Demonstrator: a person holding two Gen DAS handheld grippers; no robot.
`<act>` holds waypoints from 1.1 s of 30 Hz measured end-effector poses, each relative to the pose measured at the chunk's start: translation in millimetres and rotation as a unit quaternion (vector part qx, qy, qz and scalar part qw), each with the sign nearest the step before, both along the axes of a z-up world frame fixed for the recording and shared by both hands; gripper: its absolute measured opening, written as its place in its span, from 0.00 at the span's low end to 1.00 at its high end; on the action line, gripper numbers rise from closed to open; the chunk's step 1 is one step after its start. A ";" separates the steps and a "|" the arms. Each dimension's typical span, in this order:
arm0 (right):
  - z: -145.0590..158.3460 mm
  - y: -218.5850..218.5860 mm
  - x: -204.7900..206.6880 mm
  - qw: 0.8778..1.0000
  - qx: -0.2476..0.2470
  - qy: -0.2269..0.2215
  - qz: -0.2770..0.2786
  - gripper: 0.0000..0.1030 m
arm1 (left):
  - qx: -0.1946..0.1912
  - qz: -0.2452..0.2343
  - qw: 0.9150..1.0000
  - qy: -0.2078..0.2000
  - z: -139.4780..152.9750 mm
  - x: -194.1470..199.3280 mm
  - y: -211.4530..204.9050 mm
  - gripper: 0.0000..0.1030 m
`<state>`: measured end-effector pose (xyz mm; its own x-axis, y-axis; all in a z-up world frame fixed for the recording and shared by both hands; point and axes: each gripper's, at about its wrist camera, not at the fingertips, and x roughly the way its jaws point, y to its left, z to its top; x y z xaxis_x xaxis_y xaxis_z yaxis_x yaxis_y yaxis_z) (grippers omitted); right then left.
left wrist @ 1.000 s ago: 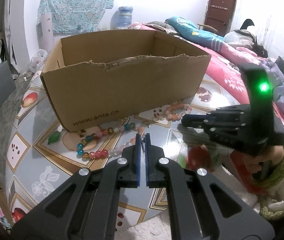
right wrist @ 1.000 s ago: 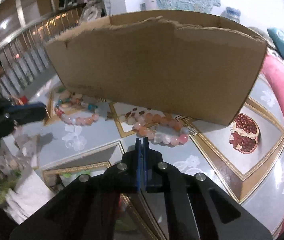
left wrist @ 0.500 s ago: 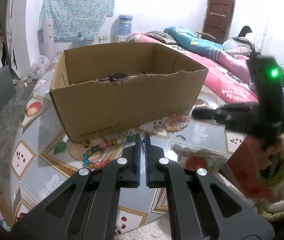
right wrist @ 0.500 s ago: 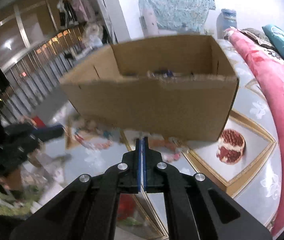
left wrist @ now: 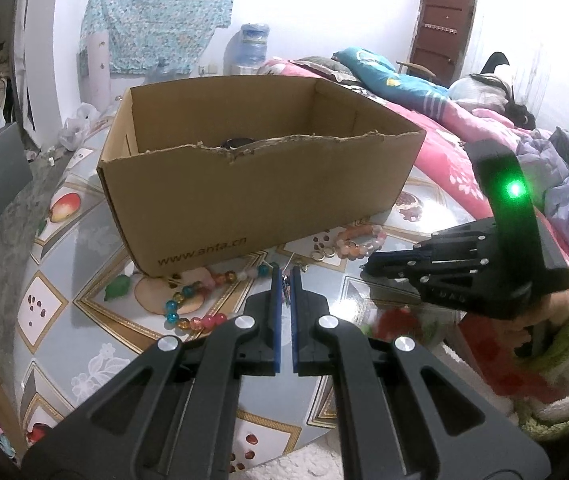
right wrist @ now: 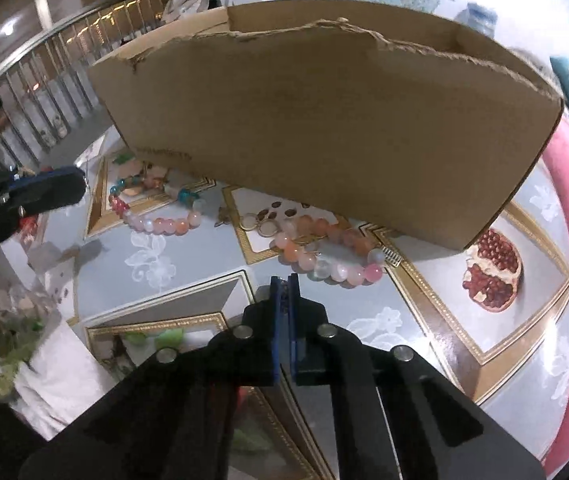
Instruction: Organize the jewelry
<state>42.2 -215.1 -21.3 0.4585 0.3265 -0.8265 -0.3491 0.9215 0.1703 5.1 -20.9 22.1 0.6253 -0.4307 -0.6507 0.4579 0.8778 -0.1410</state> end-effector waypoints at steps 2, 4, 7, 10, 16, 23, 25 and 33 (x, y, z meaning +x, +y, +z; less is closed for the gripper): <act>1.7 -12.1 4.0 0.999 0.041 0.016 -0.016 0.01 | -0.001 0.000 1.000 0.000 0.0 0.0 0.1 0.03; 8.1 -20.9 5.5 0.997 0.071 0.019 -0.026 0.01 | -0.001 0.000 1.000 -0.001 -0.1 -0.4 0.0 0.03; 22.9 -27.7 6.4 0.994 0.102 0.013 -0.030 0.01 | -0.003 0.000 1.000 -0.004 1.0 0.1 0.4 0.03; 39.2 -30.0 4.9 0.993 0.113 -0.003 -0.027 0.01 | -0.007 0.001 1.000 -0.009 4.7 -0.3 1.6 0.03; 82.9 -23.9 0.6 0.991 0.125 -0.052 -0.004 0.01 | -0.020 -0.007 0.999 -0.030 23.3 0.8 2.4 0.03; 152.7 -19.8 21.6 0.979 0.152 -0.132 0.025 0.01 | -0.050 -0.021 0.995 -0.079 75.6 24.9 6.2 0.03; 163.8 -13.2 35.0 0.977 0.153 -0.146 0.030 0.01 | -0.047 -0.019 0.995 -0.086 86.3 38.6 4.6 0.03; 140.7 22.5 111.8 0.985 0.140 -0.096 0.021 0.01 | 0.005 0.019 0.999 -0.049 80.7 125.8 -2.0 0.03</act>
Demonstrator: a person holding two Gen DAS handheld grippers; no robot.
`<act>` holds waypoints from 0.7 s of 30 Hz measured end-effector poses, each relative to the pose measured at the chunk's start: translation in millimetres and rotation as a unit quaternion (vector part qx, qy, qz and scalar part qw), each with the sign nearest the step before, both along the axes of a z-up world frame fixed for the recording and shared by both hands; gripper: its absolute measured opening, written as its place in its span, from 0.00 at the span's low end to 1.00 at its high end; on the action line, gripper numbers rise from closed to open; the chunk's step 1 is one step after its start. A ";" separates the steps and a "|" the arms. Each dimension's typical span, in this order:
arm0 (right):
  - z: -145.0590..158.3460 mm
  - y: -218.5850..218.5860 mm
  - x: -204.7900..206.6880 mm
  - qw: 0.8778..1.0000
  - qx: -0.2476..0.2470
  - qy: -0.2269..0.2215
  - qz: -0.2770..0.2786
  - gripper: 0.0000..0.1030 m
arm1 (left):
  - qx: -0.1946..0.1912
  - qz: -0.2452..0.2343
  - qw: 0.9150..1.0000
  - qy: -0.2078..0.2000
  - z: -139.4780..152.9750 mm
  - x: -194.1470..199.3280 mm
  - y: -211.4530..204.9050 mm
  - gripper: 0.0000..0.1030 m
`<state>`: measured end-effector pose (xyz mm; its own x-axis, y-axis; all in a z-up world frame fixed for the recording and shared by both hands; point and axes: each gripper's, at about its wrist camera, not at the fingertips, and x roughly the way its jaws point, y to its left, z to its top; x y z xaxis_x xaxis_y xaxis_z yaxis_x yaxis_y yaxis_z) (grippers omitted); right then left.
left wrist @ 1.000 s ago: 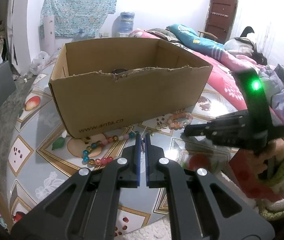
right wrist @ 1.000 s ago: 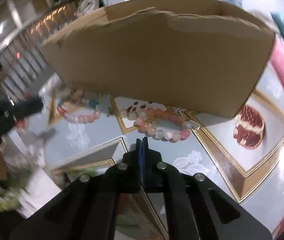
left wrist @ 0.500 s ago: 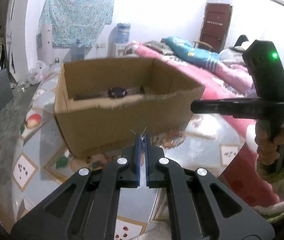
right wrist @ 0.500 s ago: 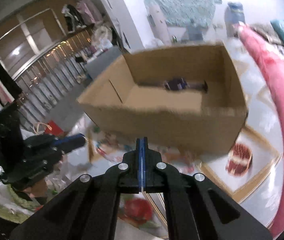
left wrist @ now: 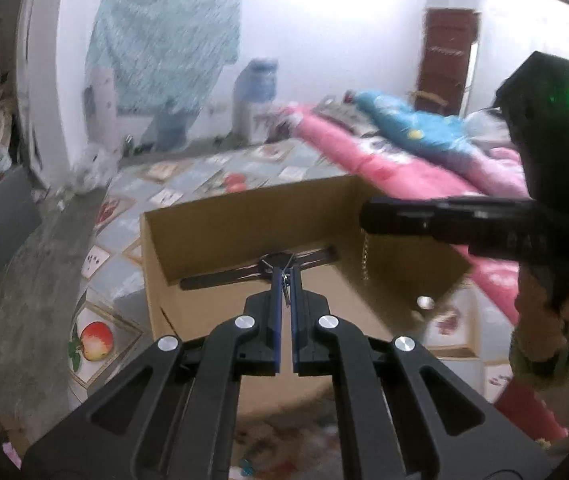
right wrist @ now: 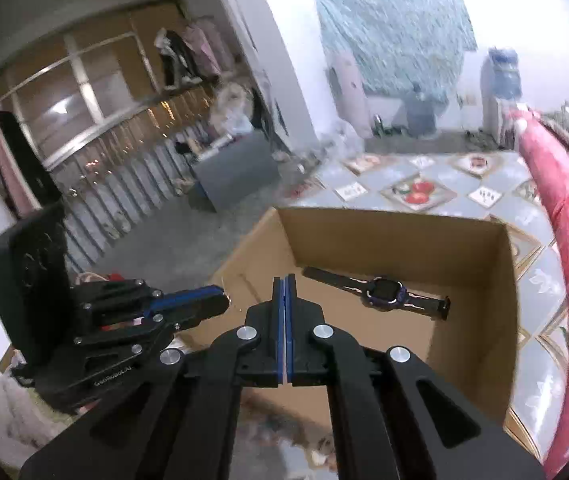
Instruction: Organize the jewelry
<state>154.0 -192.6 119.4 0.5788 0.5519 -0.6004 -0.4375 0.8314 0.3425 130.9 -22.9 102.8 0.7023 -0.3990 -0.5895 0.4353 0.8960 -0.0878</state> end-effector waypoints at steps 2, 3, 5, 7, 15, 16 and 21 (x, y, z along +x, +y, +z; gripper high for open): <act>-12.1 11.4 14.3 1.000 -0.017 0.014 -0.012 0.01 | 0.013 0.009 1.000 0.014 -9.3 21.4 -0.6 0.03; -16.9 16.1 20.1 0.999 -0.022 0.019 -0.013 0.01 | 0.026 0.018 0.999 0.021 -15.3 31.1 -1.3 0.03; -26.8 22.3 28.0 0.999 -0.033 0.028 -0.020 0.01 | 0.046 0.032 0.998 0.028 -25.5 42.9 -2.2 0.09; -36.5 25.6 33.6 0.998 -0.040 0.040 -0.027 0.04 | 0.056 0.042 0.997 0.035 -33.7 48.8 -2.0 0.24; -33.2 9.8 19.9 0.998 -0.027 0.020 -0.052 0.42 | 0.064 0.078 0.995 0.012 -26.6 25.9 6.8 0.63; -28.6 7.1 15.3 0.998 -0.025 0.013 -0.057 0.48 | 0.062 0.078 0.995 0.009 -22.4 18.9 7.8 0.66; -3.8 -3.5 -12.8 0.995 -0.026 -0.037 -0.084 0.78 | 0.039 0.063 0.997 0.003 -4.7 -10.8 14.8 0.72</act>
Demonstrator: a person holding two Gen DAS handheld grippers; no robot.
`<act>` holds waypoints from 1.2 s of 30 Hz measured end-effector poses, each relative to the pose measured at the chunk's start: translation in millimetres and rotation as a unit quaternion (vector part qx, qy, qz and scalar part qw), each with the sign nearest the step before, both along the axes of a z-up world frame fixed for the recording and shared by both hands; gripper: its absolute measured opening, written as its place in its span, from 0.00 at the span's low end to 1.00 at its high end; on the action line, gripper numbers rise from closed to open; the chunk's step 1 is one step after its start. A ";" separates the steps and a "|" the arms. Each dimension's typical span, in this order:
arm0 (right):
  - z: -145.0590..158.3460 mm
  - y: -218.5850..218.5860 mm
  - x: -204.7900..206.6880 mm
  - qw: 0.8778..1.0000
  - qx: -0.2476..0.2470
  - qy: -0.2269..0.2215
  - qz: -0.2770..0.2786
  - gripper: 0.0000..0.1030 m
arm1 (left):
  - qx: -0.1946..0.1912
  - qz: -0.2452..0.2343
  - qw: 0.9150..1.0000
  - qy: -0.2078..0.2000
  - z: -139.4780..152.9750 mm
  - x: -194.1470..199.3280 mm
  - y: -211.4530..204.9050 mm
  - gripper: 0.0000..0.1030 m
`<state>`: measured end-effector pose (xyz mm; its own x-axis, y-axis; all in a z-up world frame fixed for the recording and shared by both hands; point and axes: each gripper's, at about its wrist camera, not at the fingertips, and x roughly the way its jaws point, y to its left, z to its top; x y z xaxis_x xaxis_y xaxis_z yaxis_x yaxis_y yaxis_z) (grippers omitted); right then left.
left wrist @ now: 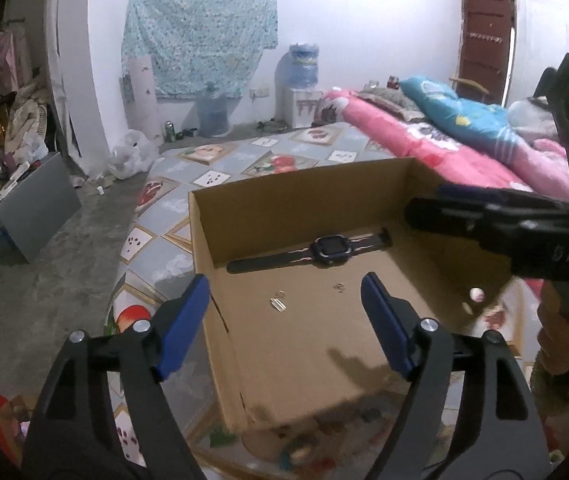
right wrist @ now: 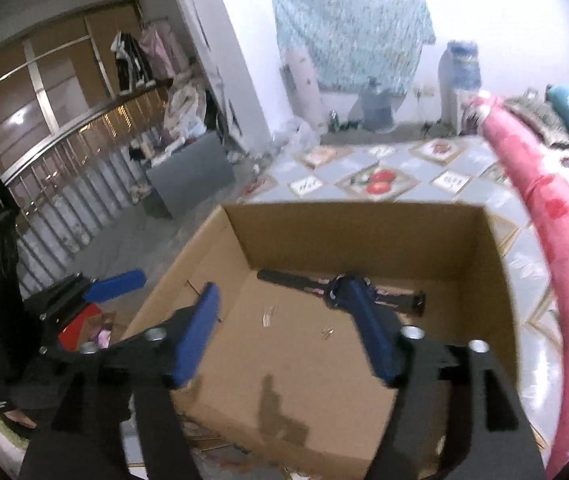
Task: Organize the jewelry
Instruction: 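Withdraw the left tool from the box toward the multicolour beaded bracelet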
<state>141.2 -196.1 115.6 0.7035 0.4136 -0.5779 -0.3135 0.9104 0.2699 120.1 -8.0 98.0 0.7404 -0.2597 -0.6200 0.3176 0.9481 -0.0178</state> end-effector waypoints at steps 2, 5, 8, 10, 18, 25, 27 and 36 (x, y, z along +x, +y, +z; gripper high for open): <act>10.7 -1.8 -12.6 1.000 -0.010 -0.022 -0.014 0.86 | -0.026 -0.012 1.000 0.005 4.2 -9.7 6.3 0.76; 22.7 -1.9 -30.0 0.997 -0.032 -0.054 -0.034 0.94 | -0.089 -0.030 0.995 0.033 5.0 -23.9 21.5 0.85; 26.3 -1.3 -45.0 0.994 -0.062 -0.068 -0.051 0.94 | -0.116 -0.018 0.991 0.060 -0.5 -35.7 33.3 0.87; 26.3 -0.7 -53.6 0.993 -0.074 -0.071 -0.060 0.94 | -0.129 -0.002 0.989 0.068 -6.1 -44.7 40.9 0.90; 9.1 14.1 -90.8 0.979 -0.171 -0.086 -0.070 0.94 | -0.159 0.102 0.977 0.100 -35.3 -71.6 72.3 0.92; -3.8 23.8 -120.3 0.969 -0.210 -0.103 -0.077 0.94 | -0.181 0.133 0.969 0.101 -37.5 -83.2 82.7 0.92; -7.0 21.0 -125.8 0.973 -0.200 -0.100 -0.066 0.94 | -0.184 0.132 0.969 0.098 -38.6 -84.9 83.1 0.92; -43.9 5.8 -145.0 0.991 -0.117 -0.058 -0.036 0.94 | -0.156 0.098 0.980 0.069 -44.2 -86.2 69.3 0.92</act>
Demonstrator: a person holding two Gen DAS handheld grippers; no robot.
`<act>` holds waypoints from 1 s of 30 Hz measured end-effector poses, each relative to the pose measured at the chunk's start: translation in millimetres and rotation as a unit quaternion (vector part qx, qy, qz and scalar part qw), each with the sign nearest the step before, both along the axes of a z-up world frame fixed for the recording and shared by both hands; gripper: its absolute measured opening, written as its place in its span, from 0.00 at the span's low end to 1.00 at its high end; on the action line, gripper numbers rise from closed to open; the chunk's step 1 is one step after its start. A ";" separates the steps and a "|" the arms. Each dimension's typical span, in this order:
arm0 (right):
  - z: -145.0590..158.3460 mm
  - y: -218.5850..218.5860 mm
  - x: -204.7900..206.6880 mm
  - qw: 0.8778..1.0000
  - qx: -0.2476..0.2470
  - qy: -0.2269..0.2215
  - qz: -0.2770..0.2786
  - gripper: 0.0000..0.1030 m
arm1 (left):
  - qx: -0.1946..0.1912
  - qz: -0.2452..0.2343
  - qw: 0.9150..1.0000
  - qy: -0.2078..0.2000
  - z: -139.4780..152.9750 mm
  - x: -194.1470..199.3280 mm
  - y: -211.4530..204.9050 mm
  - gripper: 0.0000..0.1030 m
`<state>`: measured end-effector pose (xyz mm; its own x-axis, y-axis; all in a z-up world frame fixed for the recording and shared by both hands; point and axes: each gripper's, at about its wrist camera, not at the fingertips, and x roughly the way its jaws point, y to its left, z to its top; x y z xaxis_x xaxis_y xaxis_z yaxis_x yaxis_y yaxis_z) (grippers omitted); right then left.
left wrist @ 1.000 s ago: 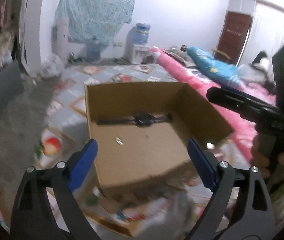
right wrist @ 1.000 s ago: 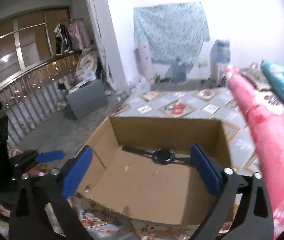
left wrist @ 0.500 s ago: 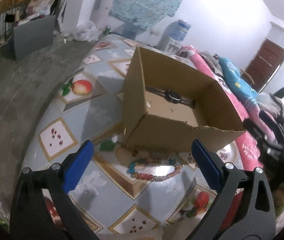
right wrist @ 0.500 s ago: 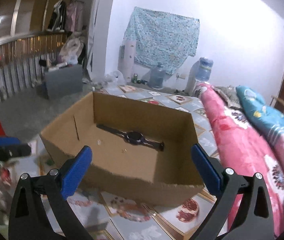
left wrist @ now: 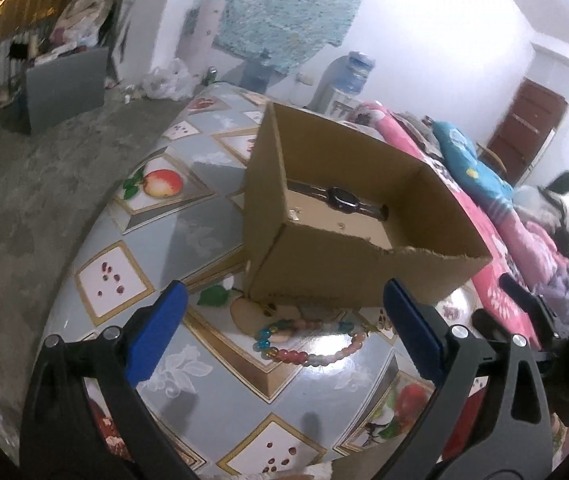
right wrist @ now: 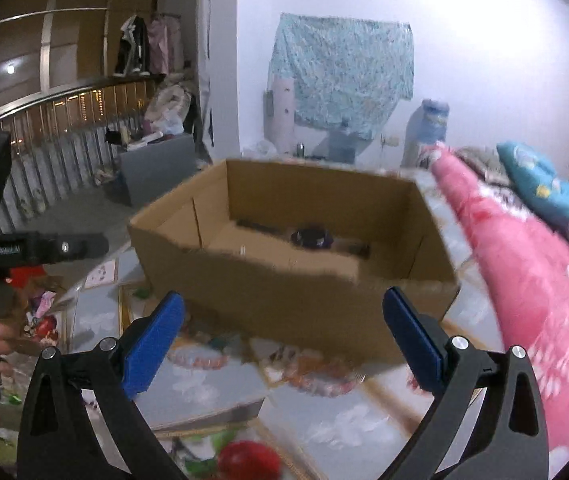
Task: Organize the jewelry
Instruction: 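Withdraw the left tool from the box toward the multicolour beaded bracelet, then grasp the multicolour beaded bracelet with the left tool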
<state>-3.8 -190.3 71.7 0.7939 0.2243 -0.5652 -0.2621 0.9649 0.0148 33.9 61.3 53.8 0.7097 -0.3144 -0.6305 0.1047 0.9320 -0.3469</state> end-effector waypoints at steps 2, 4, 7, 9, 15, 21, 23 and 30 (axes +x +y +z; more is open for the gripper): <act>-11.8 -3.3 -3.8 1.000 -0.003 0.014 -0.005 0.94 | 0.014 -0.011 1.000 -0.006 -3.7 -0.8 -5.4 0.92; -18.1 -5.3 -8.6 1.000 0.002 0.020 -0.008 0.94 | 0.021 -0.030 0.999 -0.006 -8.9 -1.3 -9.5 0.92; -28.5 -16.4 -12.8 0.999 0.031 0.041 -0.010 0.94 | 0.028 -0.057 0.998 0.009 -21.1 -1.5 -14.0 0.92; -35.1 -21.8 -10.9 0.997 0.049 0.055 -0.010 0.94 | 0.036 -0.070 0.997 0.021 -29.2 -1.9 -17.2 0.92; -49.3 -18.8 2.1 0.989 0.108 0.100 0.024 0.94 | 0.097 -0.090 0.991 0.023 -51.6 -6.3 -27.0 0.92; -57.2 -0.8 19.3 0.979 0.148 0.129 0.053 0.80 | 0.161 -0.094 0.982 0.019 -60.7 1.5 -32.8 0.92; -60.6 5.6 26.7 0.976 0.157 0.138 0.057 0.75 | 0.162 -0.089 0.983 0.018 -61.6 5.6 -30.9 0.92; -75.6 19.8 52.1 0.966 0.174 0.182 0.055 0.53 | 0.158 -0.097 0.982 0.032 -68.0 18.9 -32.0 0.57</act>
<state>48.2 -170.5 -3.9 0.5182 0.5220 -0.6775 -0.2789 0.8520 0.4431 52.8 29.3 -14.2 0.6116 -0.2216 -0.7595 0.2780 0.9589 -0.0560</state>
